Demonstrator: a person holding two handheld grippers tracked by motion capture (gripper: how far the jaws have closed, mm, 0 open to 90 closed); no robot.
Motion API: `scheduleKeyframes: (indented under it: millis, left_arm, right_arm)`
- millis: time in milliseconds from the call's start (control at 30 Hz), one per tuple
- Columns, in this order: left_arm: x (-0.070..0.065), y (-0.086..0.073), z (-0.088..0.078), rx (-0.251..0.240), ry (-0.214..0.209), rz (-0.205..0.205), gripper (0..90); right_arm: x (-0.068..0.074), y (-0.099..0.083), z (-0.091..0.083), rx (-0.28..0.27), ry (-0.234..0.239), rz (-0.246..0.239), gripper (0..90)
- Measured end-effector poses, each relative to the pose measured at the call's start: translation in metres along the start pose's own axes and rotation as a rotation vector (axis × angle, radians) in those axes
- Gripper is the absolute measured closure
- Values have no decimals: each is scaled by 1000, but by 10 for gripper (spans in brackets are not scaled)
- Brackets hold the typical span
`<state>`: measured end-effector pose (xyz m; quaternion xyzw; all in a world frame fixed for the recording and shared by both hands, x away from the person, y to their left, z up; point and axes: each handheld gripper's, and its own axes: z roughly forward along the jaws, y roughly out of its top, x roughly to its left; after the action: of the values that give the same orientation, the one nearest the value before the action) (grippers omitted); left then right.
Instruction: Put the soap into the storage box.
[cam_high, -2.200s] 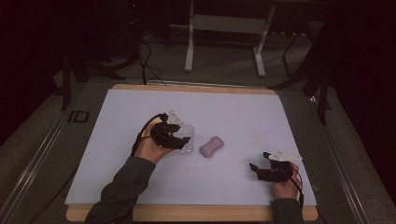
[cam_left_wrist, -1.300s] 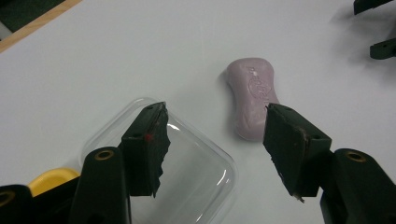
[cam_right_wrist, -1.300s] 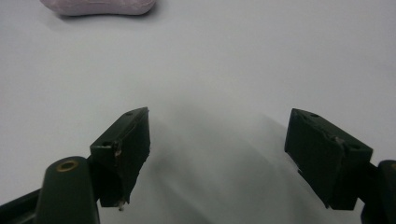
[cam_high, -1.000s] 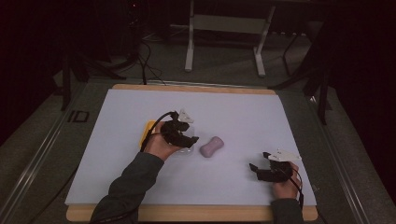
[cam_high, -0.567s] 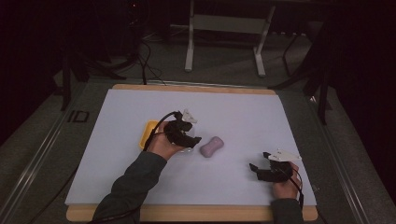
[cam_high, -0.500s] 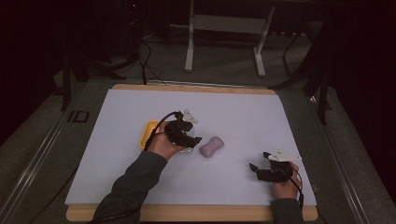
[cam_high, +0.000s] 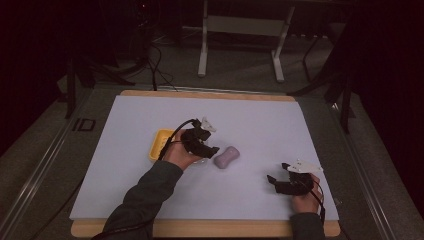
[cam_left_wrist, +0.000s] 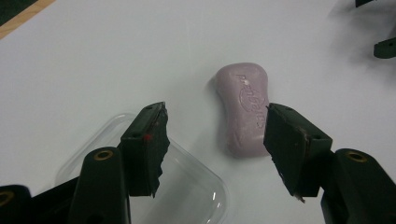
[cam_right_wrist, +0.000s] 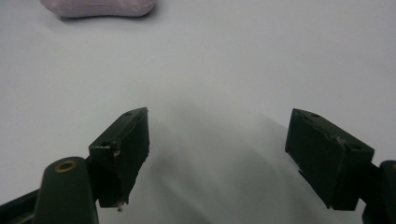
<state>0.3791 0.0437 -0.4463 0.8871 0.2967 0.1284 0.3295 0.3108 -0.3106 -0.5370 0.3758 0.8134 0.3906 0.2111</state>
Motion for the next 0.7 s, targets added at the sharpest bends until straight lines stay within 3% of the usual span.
scheduleKeyframes:
  millis: [700]
  left_arm:
    - [-4, 0, 24, 49, -11, 5, 391]
  right_arm:
    - [0, 0, 0, -2, 1, 0, 212]
